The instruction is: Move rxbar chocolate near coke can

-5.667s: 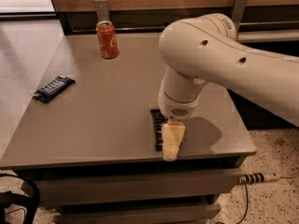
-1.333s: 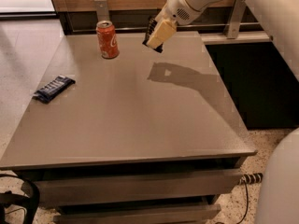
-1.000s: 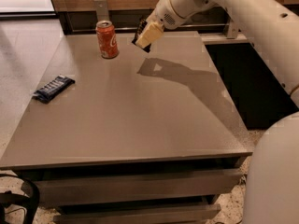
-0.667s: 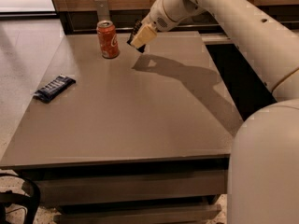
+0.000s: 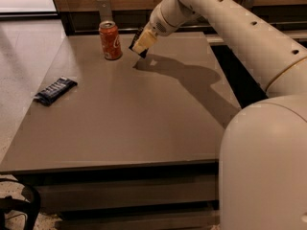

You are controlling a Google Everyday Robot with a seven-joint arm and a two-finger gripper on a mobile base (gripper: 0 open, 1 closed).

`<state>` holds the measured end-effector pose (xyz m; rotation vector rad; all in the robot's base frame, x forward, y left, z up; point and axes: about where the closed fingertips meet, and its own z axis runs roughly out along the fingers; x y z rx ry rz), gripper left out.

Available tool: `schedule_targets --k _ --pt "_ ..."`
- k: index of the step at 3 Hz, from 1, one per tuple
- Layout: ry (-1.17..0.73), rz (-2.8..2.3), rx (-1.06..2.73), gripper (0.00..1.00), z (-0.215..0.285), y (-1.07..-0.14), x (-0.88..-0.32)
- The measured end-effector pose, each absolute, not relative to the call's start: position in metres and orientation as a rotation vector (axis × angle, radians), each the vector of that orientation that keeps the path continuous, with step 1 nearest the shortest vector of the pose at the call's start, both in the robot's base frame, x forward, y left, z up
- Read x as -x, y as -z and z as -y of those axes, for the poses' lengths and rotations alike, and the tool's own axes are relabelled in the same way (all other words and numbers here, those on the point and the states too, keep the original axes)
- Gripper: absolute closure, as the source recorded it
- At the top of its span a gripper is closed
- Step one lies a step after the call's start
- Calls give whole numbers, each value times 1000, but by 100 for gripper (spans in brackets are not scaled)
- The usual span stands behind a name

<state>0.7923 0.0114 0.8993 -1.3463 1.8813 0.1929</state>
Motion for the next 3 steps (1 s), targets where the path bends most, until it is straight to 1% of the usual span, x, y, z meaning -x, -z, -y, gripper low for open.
schedule_targets --k 3 --pt "-204 -1886 1358 18 -18 -891 -793"
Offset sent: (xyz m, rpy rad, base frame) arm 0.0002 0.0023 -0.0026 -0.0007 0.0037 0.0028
